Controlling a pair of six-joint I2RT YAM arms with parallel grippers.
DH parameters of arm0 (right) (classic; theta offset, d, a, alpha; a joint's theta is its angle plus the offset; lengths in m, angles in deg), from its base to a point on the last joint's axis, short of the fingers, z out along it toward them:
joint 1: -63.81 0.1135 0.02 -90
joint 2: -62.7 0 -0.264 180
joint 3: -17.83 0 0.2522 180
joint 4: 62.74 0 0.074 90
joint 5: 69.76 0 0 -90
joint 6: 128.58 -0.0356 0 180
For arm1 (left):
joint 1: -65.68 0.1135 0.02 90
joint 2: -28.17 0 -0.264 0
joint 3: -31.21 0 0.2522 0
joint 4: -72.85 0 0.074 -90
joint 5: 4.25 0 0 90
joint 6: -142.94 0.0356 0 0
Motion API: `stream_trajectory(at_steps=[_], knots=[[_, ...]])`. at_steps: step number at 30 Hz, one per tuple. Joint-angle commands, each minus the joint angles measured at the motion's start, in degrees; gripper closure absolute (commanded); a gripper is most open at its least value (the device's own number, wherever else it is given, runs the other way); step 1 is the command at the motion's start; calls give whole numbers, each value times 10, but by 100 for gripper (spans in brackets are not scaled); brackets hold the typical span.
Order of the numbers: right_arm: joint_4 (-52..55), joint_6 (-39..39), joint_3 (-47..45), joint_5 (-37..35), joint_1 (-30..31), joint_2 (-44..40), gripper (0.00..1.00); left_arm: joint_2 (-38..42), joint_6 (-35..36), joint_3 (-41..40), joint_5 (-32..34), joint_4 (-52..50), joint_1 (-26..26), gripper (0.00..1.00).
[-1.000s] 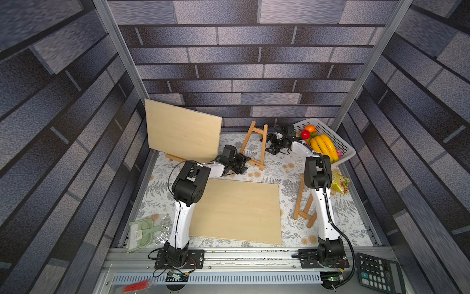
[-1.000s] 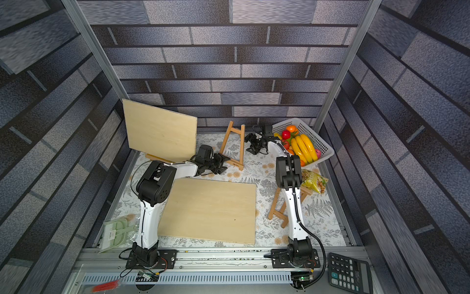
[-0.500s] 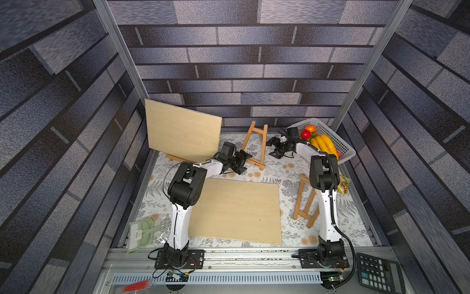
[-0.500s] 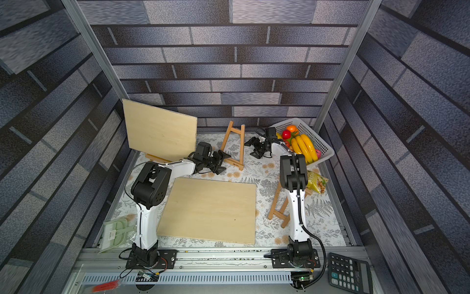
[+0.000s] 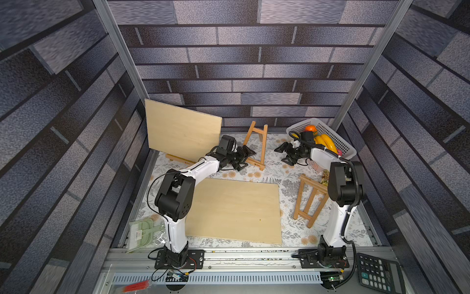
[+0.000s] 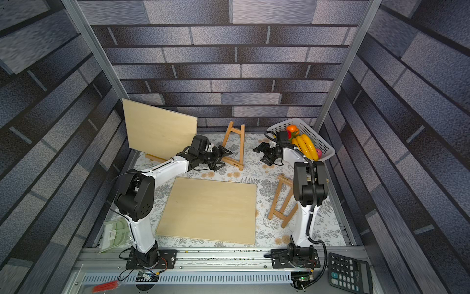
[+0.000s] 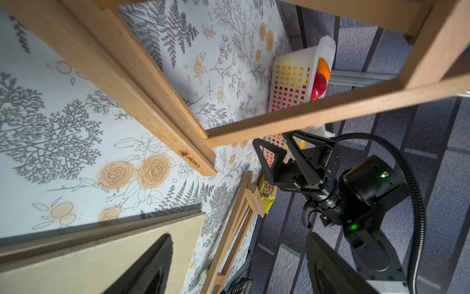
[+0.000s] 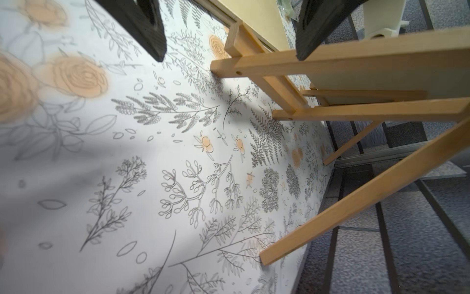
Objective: Assemble the easel
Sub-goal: Place the easel at the center of the board, then move the easel to the center of the board.
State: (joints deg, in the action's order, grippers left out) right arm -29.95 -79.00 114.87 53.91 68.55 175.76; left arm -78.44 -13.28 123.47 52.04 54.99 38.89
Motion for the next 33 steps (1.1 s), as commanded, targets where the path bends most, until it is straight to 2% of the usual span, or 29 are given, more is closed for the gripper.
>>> stream_trajectory(at_steps=[1,4,6,9,11,15,21,30,31,33], knots=[[17,58,-40,-19,-2,-75,20,65,93,18,-8,-102,-10,17],[-1,105,-90,-18,-1,-136,20,110,146,9,8,-156,-12,17],[-55,129,-139,-3,1,-182,21,143,173,-2,21,-184,-10,17],[-181,165,-200,34,10,-225,22,193,184,-40,30,-181,9,17],[-209,186,-203,35,18,-228,23,224,181,-68,33,-167,31,17],[-223,206,-155,50,40,-177,27,268,180,-98,15,-162,92,16],[-301,211,-123,51,62,-110,31,300,188,-107,-6,-188,161,16],[-320,210,-73,41,66,-36,33,311,186,-127,-7,-190,184,17],[-323,209,-69,40,66,-29,34,310,187,-128,-9,-191,185,17],[-331,205,-62,44,67,-14,44,308,187,-128,-10,-190,188,17]])
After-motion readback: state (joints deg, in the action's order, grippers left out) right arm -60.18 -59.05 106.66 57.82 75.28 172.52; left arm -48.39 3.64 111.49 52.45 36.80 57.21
